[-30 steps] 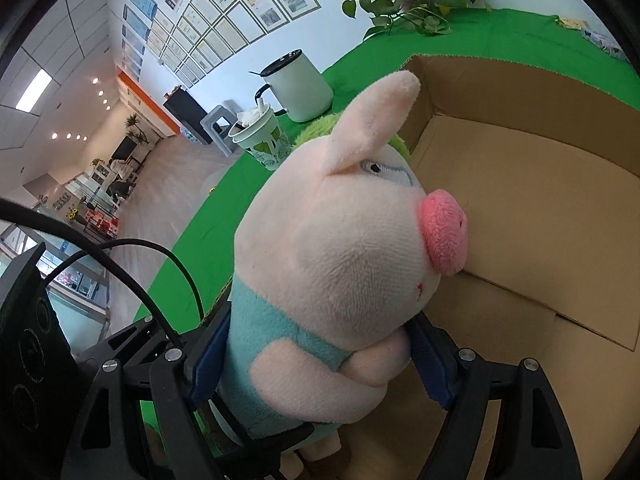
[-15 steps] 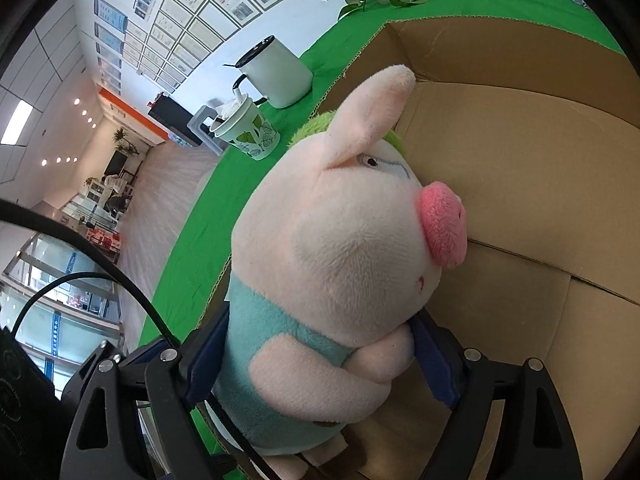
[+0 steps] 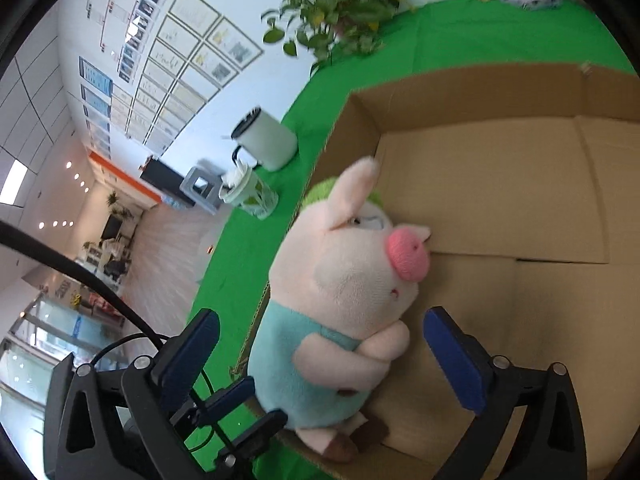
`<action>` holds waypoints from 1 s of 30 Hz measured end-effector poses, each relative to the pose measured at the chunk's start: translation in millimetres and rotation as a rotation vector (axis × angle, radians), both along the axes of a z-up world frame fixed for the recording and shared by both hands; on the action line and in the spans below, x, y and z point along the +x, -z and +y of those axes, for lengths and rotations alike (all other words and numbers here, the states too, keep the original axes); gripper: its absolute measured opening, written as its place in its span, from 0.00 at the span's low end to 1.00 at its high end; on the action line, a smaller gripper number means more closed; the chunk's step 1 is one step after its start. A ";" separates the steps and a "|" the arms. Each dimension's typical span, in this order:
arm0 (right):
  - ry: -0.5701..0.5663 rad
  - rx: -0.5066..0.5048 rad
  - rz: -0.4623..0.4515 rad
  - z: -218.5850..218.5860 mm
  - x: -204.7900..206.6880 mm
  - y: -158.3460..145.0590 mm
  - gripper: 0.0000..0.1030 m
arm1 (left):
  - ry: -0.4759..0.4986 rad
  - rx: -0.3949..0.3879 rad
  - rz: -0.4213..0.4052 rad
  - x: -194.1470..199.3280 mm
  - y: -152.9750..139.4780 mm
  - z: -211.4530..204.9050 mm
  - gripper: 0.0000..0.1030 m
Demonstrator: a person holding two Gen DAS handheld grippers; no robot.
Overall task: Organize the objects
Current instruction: 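Lower the plush pig into the box and open the right tool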
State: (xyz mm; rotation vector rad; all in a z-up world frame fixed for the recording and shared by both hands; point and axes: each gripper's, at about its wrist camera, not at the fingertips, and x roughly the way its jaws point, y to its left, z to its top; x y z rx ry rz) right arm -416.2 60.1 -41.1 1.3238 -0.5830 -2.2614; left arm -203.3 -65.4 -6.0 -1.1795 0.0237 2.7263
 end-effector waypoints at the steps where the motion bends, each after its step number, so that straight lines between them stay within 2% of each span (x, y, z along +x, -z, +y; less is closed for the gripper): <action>1: 0.013 0.017 0.020 2.3 6.7 -7.5 1.00 | -0.011 0.003 -0.006 0.0 -0.4 -0.8 0.37; 2: 0.028 0.034 0.040 5.5 15.7 -14.5 1.00 | -0.019 0.007 -0.007 0.6 -1.2 -1.6 0.41; 7: 0.126 0.101 0.117 35.5 84.1 -40.2 1.00 | -0.071 0.002 0.016 15.0 -11.6 -6.6 0.43; 10: 0.177 0.108 0.133 64.8 141.1 -50.2 1.00 | -0.115 -0.073 0.118 40.2 -28.6 -2.7 0.52; 12: 0.227 0.158 0.182 79.8 183.3 -58.1 1.00 | -0.143 -0.154 0.219 62.7 -42.6 6.0 0.67; 13: 0.245 0.175 0.197 91.0 206.4 -61.5 1.00 | -0.147 -0.178 0.265 73.4 -49.2 10.3 0.82; 16: 0.275 0.208 0.238 109.6 267.1 -67.2 1.00 | -0.145 -0.214 0.384 105.2 -68.0 24.0 0.84; 22: 0.359 0.278 0.284 116.3 331.9 -67.6 1.00 | -0.099 -0.114 0.382 128.0 -84.9 31.1 0.84; 30: 0.364 0.355 0.342 113.6 384.4 -73.4 0.99 | -0.044 -0.003 0.311 142.3 -85.5 40.2 0.84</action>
